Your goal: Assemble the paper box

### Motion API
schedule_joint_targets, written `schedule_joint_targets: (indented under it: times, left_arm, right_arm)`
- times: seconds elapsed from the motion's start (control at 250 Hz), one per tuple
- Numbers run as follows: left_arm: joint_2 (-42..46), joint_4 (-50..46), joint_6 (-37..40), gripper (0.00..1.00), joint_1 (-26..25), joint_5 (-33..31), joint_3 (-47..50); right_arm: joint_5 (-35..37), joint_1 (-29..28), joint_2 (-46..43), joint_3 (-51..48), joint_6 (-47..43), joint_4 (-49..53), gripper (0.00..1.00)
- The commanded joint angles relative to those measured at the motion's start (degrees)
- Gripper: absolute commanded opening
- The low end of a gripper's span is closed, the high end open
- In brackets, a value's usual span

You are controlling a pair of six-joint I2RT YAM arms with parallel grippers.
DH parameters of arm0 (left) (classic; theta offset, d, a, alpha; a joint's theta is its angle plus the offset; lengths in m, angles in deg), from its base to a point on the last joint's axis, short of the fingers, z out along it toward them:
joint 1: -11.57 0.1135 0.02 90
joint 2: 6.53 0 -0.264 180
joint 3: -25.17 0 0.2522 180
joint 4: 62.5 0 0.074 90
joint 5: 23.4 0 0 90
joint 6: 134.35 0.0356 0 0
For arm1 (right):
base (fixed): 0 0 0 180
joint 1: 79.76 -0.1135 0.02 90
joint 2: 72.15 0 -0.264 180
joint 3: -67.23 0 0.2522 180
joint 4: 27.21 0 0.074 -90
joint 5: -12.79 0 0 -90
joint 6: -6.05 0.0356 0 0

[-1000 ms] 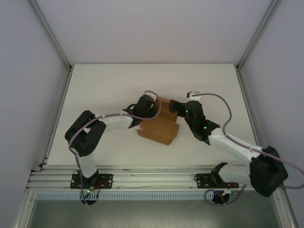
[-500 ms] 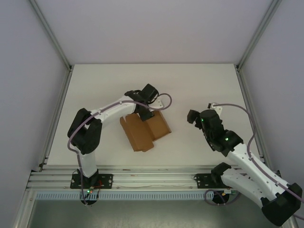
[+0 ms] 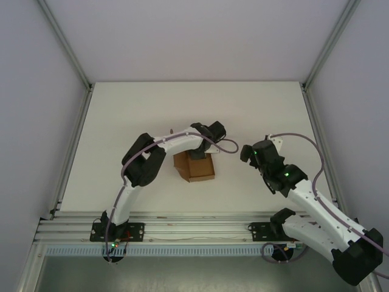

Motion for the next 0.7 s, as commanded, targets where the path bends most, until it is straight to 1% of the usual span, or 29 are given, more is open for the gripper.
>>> schedule_joint_targets:
  times: [0.0,0.04,0.1,0.148,0.168,0.2,0.244,0.288,0.34,0.392,0.476,0.54,0.568,0.696]
  left_arm:
    - [-4.1,2.1,2.3,0.0,-1.3,-4.8,-0.3]
    - [-4.7,2.5,2.8,0.0,-1.5,-4.9,-0.4]
    - [-5.5,4.0,3.2,0.0,-2.0,-6.8,-0.1]
    - [-5.9,4.4,3.6,0.01,-2.0,-6.8,0.0]
    - [-5.8,4.3,3.6,0.06,-2.0,-6.3,0.0]
    - [-5.3,4.2,3.8,0.19,-1.8,-5.2,0.1]
    - [-4.0,3.9,3.7,0.29,-1.4,-3.2,0.2]
    - [-2.2,3.7,3.6,0.43,-1.1,-1.5,0.3]
    - [0.0,3.7,3.9,0.49,-0.7,-0.3,0.5]
    - [2.1,3.7,4.5,0.62,-0.3,0.7,0.7]
    - [4.8,3.4,5.3,0.77,0.2,2.1,0.3]
    - [6.5,2.5,5.6,0.87,0.6,3.7,-0.4]
    - [7.2,2.2,5.8,0.99,0.9,4.3,-0.5]
    - [10.4,3.1,5.2,1.0,1.9,6.1,-0.8]
  right_arm:
    - [1.4,0.5,-0.3,-0.1,1.0,1.7,1.0]
    - [1.5,0.5,-0.3,-0.2,1.1,1.7,1.0]
    - [1.7,0.6,-0.6,-0.7,1.3,1.8,1.0]
    - [1.8,0.6,-0.9,-1.2,1.4,1.6,1.0]
    - [1.8,0.6,-1.0,-1.4,1.4,1.5,1.0]
    - [1.7,0.6,-1.2,-1.6,1.3,1.3,1.0]
    - [1.2,0.8,-1.4,-1.8,1.0,1.4,1.0]
    - [0.8,1.0,-1.7,-1.7,0.6,1.5,1.0]
    - [0.5,1.0,-2.1,-1.4,0.1,1.6,1.0]
    - [0.2,0.9,-2.4,-1.1,-0.4,1.7,1.0]
    - [-0.2,1.0,-3.0,-0.9,-1.2,1.5,1.0]
    - [-1.1,1.0,-3.4,-0.7,-1.7,1.5,1.0]
    - [-1.5,1.0,-3.7,-0.6,-2.1,1.4,1.0]
    - [-1.4,1.1,-4.5,-0.5,-5.1,1.5,1.0]
